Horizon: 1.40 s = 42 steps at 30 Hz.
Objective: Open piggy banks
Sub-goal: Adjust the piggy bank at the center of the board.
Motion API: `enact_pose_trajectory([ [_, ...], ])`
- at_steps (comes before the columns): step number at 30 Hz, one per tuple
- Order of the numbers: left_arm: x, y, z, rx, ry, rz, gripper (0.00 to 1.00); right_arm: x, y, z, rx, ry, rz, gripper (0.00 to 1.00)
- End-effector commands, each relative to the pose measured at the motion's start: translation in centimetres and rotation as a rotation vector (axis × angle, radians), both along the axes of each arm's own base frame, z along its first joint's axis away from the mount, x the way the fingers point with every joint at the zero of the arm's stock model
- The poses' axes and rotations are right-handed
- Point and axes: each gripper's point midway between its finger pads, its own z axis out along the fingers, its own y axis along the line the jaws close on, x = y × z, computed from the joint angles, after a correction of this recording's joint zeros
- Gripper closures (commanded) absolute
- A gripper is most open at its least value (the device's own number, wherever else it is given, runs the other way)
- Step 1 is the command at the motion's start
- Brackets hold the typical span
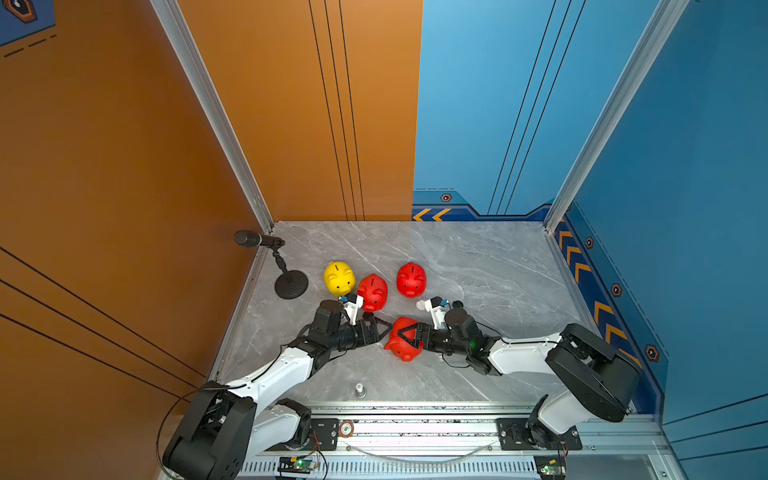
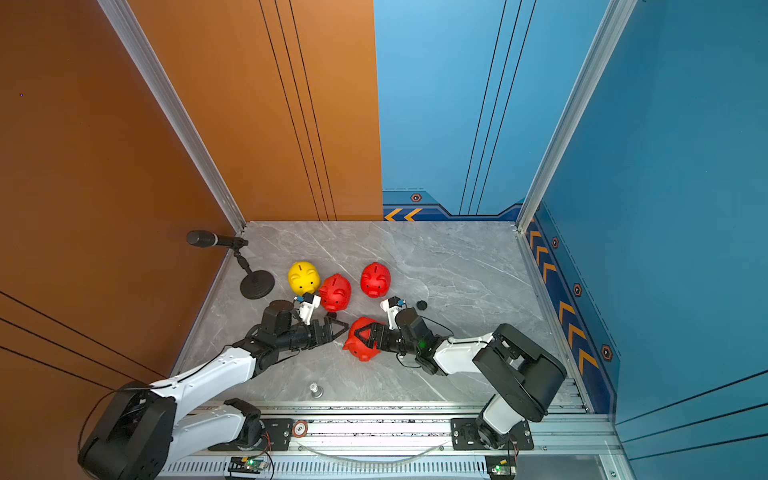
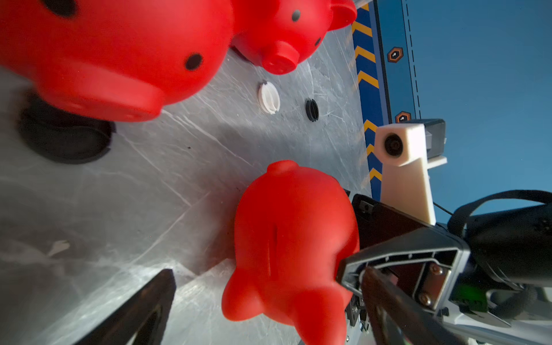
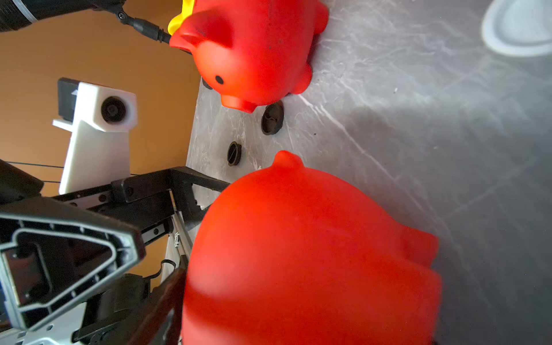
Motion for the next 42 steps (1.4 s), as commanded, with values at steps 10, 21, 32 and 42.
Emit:
enact_pose_trajectory([
  [10, 0.4, -3.6, -0.6, -0.124, -0.03, -0.037, 0.04, -0.8, -4.9, -6.7, -0.116, 0.178, -0.176, 0.19],
  [21, -0.1, -3.9, -1.3, -0.134, -0.026, -0.04, 0.07, -0.3, -5.5, -6.8, -0.089, 0.182, -0.222, 0.19],
  [32, -0.2, -5.0, -1.9, -0.185, -0.012, -0.065, 0.11, 0.1, -5.2, -7.0, -0.053, 0.19, -0.232, 0.19],
  [42, 0.4, -5.7, -2.3, -0.254, -0.008, -0.051, 0.34, 0.4, -4.8, -6.2, -0.024, 0.165, -0.227, 0.17],
])
